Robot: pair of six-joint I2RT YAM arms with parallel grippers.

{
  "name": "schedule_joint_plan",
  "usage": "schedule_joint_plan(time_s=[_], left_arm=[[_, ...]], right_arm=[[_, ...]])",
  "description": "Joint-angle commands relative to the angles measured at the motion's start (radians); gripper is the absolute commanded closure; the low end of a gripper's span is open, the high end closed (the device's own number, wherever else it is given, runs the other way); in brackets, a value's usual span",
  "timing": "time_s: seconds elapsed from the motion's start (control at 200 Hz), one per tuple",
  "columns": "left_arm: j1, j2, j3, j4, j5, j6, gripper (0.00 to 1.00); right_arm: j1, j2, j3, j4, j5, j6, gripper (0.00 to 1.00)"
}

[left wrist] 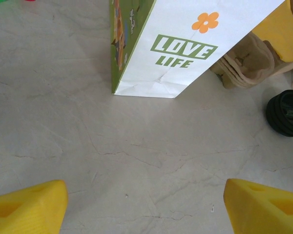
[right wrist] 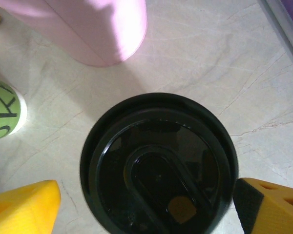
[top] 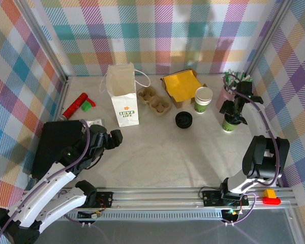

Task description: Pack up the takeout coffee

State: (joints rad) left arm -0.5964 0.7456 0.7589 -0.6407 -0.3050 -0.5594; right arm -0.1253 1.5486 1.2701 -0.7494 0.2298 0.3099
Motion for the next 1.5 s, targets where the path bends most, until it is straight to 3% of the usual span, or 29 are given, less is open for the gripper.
schedule_joint_plan(time_s=[0.0,0.195,0.335,0.54,0.675,0.875,1.085,1.275,1.495], left_arm=[[0.01,-0.017,0.048,-0.041,-0.003,0.015,0.17],[0.01,-0.022,0.076,-0.05,0.012,0.023,0.17],[0.011,-0.016,0.084,-0.024,0.059,0.029,0.18],[0.009,0.033,0.1,0.028,0.134,0.028,0.22],[-0.005,0.092,0.114,0.078,0.175,0.017,0.25],[-0.084,0.237,0.163,0.179,0.178,-0.003,0.28],[-0.199,0.471,0.317,0.228,0.113,-0.006,0.31],[-0.284,0.685,0.474,0.269,0.037,-0.021,0.33],[-0.296,0.909,0.623,0.326,-0.04,-0.092,0.33]], right_arm=[[-0.01,-0.077,0.071,-0.072,-0.02,-0.029,0.07],[-0.01,-0.212,0.106,-0.122,-0.15,-0.038,0.07],[-0.009,-0.346,0.069,-0.102,-0.359,0.0,0.07],[-0.008,-0.505,-0.084,0.058,-0.775,0.088,0.08],[0.005,-0.572,-0.208,0.179,-0.908,0.136,0.09],[0.102,-0.6,-0.369,0.327,-0.896,0.156,0.1],[0.211,-0.65,-0.552,0.501,-0.729,0.159,0.11],[0.229,-0.696,-0.681,0.594,-0.604,0.146,0.11],[0.24,-0.74,-0.787,0.667,-0.534,0.168,0.12]])
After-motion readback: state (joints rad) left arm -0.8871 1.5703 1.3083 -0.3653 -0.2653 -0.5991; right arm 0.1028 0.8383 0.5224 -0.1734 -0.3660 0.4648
